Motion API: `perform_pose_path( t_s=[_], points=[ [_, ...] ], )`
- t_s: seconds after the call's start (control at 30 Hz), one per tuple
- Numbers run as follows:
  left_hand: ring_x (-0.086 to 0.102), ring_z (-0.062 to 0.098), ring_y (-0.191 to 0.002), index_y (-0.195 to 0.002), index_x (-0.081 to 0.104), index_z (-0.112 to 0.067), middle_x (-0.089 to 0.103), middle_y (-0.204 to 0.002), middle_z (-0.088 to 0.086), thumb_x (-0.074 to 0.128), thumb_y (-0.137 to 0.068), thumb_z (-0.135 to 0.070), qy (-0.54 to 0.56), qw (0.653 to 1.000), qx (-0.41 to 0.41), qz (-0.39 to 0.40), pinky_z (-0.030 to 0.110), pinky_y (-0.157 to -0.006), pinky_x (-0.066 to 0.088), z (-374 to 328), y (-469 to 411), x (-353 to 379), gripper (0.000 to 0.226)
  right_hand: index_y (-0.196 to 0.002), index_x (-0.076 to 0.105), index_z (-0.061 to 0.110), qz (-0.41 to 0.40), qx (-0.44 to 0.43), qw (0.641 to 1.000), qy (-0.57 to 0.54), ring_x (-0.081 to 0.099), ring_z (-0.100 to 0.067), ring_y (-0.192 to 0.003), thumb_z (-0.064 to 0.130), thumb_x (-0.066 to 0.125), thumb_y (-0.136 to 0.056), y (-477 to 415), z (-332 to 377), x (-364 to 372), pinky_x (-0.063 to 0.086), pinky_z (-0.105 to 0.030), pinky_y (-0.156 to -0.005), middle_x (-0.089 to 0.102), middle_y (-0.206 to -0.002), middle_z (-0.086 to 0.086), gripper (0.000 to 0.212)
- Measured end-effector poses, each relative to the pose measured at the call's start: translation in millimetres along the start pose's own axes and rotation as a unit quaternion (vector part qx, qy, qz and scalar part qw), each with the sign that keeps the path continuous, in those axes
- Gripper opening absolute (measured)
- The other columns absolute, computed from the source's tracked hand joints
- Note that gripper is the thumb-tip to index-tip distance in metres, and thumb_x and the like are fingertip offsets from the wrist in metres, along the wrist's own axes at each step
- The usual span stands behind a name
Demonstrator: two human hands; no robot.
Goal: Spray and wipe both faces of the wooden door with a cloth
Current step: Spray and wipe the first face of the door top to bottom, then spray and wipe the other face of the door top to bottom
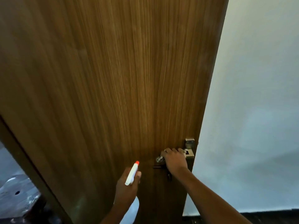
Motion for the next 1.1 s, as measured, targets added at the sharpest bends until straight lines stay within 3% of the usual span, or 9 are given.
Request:
perform_pose_path(
  t_s=[0.1, 0.2, 0.47, 0.57, 0.67, 0.8, 1.1],
  points=[
    [0.067, 0.017, -0.092, -0.112, 0.058, -0.019, 0.069, -0.097, -0.004, 0.063, -0.084, -0.008, 0.010, 0.999, -0.015, -0.028, 0.028, -0.081, 0.056, -2, 7, -4, 0.030, -0.137, 0.050, 0.027, 0.022, -0.007, 0.999, -0.025, 0.054, -0.025, -0.127, 0.031, 0.056, -0.099, -9, -10, -8, 0.030, -0.048, -0.116, 0.059, -0.134, -0.001, 0.039],
    [0.068, 0.018, -0.092, -0.114, 0.059, -0.017, 0.069, -0.097, -0.001, 0.065, -0.083, -0.012, -0.002, 0.999, -0.004, -0.049, 0.033, -0.082, 0.057, -8, 22, -6, 0.032, -0.137, 0.049, 0.024, 0.034, 0.012, 0.998, -0.051, 0.059, -0.025, -0.122, 0.039, 0.051, -0.101, -11, -31, -3, 0.043, -0.045, -0.106, 0.061, -0.133, -0.002, 0.039],
    [0.068, 0.016, -0.089, -0.109, 0.057, -0.022, 0.069, -0.095, -0.001, 0.064, -0.083, -0.009, 0.033, 0.992, -0.017, -0.122, 0.024, -0.074, 0.057, -17, 84, 6, 0.030, -0.139, 0.046, 0.018, 0.030, -0.012, 0.999, -0.037, 0.050, -0.028, -0.131, 0.041, 0.055, -0.099, 4, -30, 3, 0.036, -0.044, -0.112, 0.055, -0.141, -0.008, 0.047],
    [0.068, 0.018, -0.088, -0.104, 0.059, -0.028, 0.070, -0.094, 0.000, 0.064, -0.084, -0.012, 0.036, 0.987, -0.023, -0.152, 0.029, -0.075, 0.057, -23, 105, 8, 0.025, -0.138, 0.046, 0.018, 0.028, -0.029, 0.998, -0.042, 0.050, -0.027, -0.130, 0.040, 0.056, -0.098, 9, -32, 3, 0.037, -0.043, -0.112, 0.055, -0.140, -0.008, 0.046],
    [0.065, 0.015, -0.086, -0.106, 0.059, -0.035, 0.068, -0.094, -0.004, 0.058, -0.088, -0.022, -0.025, 0.984, 0.024, -0.175, 0.032, -0.078, 0.055, -44, 124, 4, 0.022, -0.137, 0.046, 0.018, 0.022, -0.046, 0.998, -0.032, 0.050, -0.026, -0.129, 0.037, 0.055, -0.099, 6, -34, 3, 0.038, -0.041, -0.109, 0.055, -0.139, -0.007, 0.043],
    [0.068, 0.023, -0.084, -0.098, 0.059, -0.028, 0.069, -0.088, 0.006, 0.061, -0.085, -0.009, 0.013, 0.974, -0.017, -0.226, 0.048, -0.081, 0.055, -57, 132, -1, 0.023, -0.138, 0.044, 0.019, 0.018, -0.096, 0.995, -0.020, 0.050, -0.025, -0.130, 0.033, 0.056, -0.099, -3, -36, 4, 0.039, -0.039, -0.107, 0.054, -0.140, -0.005, 0.044],
    [0.067, 0.004, -0.087, -0.107, 0.056, -0.025, 0.067, -0.089, -0.005, 0.058, -0.088, -0.008, 0.001, 0.946, -0.016, -0.325, 0.017, -0.067, 0.053, -97, 162, 58, 0.026, -0.129, 0.050, 0.013, 0.055, -0.155, 0.983, -0.085, 0.059, -0.030, -0.120, 0.031, 0.037, -0.108, -13, -47, -1, 0.049, -0.040, -0.094, 0.060, -0.132, -0.011, 0.031]
  ],
)
Point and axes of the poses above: each hand's wrist, its own y-axis away from the middle knuckle, its own x-axis out of the palm, z = x × y, the point moved 6 cm from there along -y, towards the middle knuckle
